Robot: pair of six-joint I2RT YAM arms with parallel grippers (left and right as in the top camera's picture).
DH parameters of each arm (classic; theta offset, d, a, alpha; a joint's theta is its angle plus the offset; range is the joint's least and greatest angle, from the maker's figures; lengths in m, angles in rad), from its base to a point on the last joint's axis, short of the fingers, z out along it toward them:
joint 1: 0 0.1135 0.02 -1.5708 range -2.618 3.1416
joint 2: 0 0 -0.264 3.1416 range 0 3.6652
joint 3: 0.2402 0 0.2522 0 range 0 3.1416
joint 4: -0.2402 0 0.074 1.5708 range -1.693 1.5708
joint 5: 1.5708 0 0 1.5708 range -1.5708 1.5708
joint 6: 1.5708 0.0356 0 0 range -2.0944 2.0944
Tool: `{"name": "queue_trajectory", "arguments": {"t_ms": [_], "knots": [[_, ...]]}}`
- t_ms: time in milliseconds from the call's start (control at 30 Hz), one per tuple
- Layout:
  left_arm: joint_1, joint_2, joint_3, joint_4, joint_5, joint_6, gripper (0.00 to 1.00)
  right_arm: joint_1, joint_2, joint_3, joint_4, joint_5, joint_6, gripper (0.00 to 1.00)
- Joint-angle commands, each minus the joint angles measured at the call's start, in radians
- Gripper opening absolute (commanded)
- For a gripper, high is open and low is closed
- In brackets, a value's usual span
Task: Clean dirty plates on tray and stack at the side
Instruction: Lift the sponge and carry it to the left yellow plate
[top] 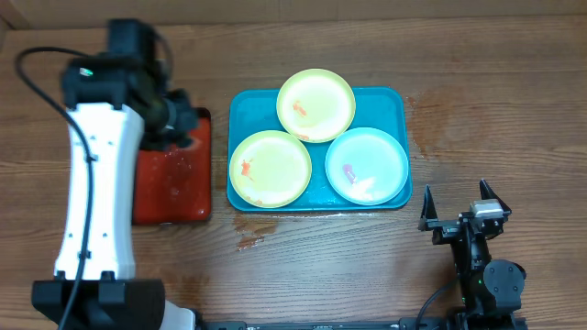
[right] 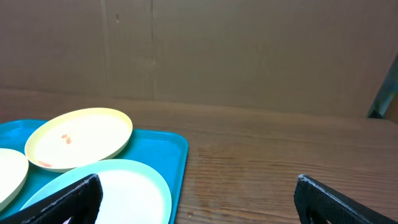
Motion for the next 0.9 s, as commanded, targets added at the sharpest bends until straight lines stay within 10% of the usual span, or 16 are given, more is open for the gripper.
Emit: {"name": "queue_trajectory", "arguments": {"t_ms": [0, 367, 700, 867], "knots": [[-0.089, 0.051, -0.153, 0.119, 0.035, -0.082, 0.04, 0.007, -0.009, -0.01, 0.006, -0.005, 0.004, 1.0], [-0.317, 0.058, -0.571, 0.772, 0.016, -0.286, 0.04, 0.007, -0.009, -0.01, 0.006, -0.005, 0.004, 1.0], [-0.369, 0.146, -0.668, 0.865, -0.105, -0.395, 0.06, 0.007, -0.009, -0.01, 0.006, -0.005, 0.004, 1.0], [-0.343, 0.161, -0.66, 0.862, -0.102, -0.355, 0.6, 0.007, -0.009, -0.01, 0.006, -0.005, 0.004, 1.0]]}}
